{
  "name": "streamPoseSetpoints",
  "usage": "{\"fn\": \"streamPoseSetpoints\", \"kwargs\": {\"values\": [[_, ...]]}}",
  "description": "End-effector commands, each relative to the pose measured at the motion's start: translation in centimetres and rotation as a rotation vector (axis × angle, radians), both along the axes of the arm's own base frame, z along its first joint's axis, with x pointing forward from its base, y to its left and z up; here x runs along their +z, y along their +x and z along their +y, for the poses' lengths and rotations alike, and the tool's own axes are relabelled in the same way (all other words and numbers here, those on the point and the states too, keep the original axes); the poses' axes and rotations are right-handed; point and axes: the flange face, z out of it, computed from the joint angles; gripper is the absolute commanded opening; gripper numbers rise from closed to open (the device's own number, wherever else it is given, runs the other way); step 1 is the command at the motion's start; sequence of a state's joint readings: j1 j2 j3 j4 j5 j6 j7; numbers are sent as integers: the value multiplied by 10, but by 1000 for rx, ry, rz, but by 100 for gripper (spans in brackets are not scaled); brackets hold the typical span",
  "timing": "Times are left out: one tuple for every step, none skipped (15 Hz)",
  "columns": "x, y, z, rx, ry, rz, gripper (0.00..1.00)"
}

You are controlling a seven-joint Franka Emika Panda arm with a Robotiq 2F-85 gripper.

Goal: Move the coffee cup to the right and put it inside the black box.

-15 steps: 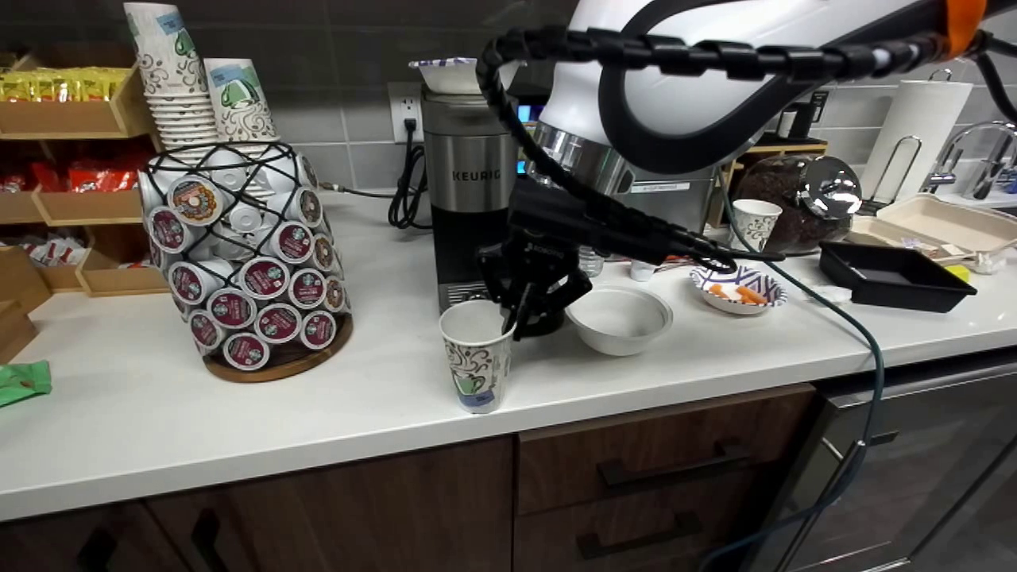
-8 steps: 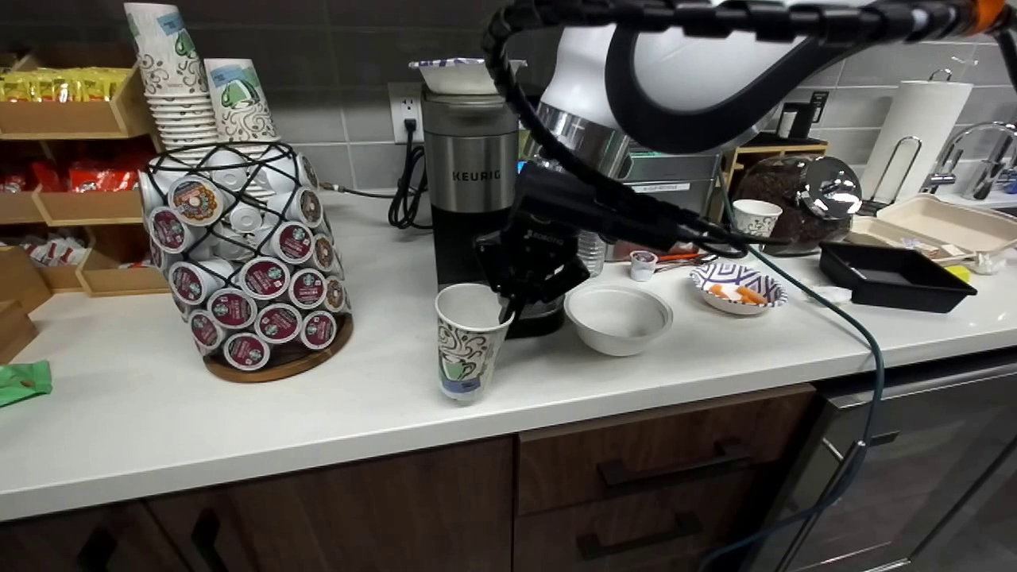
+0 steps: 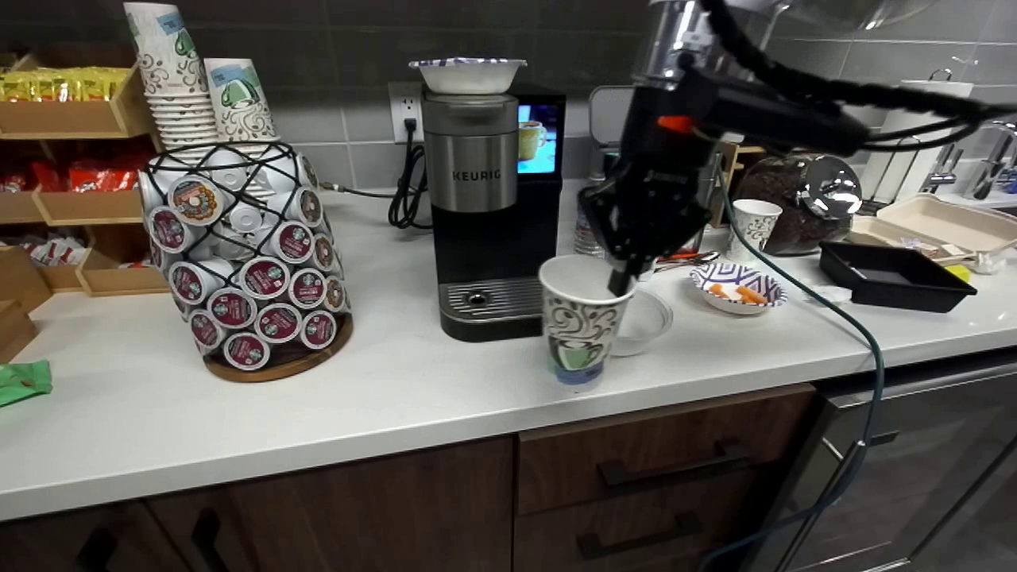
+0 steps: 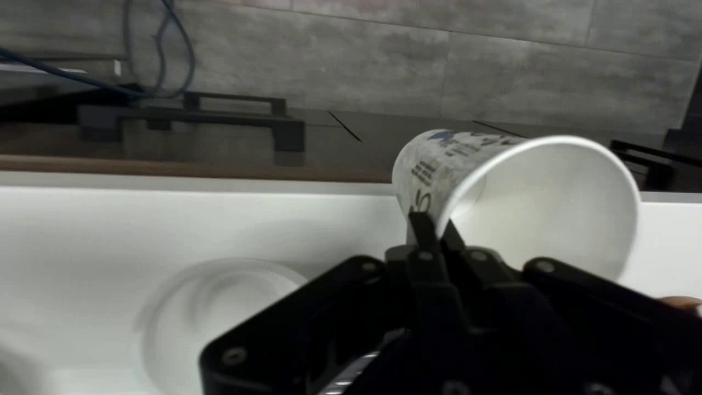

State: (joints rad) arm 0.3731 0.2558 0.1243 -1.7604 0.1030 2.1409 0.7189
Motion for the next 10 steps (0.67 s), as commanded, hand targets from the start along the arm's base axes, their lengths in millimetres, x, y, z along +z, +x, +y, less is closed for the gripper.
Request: {"fn": "streamPoseSetpoints", "kwargs": {"values": [[8,-57,-60,-159,-112,68,1],[8,-66,-78,-213,-128,73,1],[6,-75,-96,-264,-146,71,1],[0,-82,-114,-317,-157,67,1],[-5,-92,-131,-370,-169,73,1],[-11,-99,-146,-423,-182,79,1],[0,-72,-122,-333,-160,96,1],[-3,-78,-133,-347,-166,101,4],[-1,-77,-135,-346,-165,97,4],[1,-76,-132,-343,-162,93,4]]}}
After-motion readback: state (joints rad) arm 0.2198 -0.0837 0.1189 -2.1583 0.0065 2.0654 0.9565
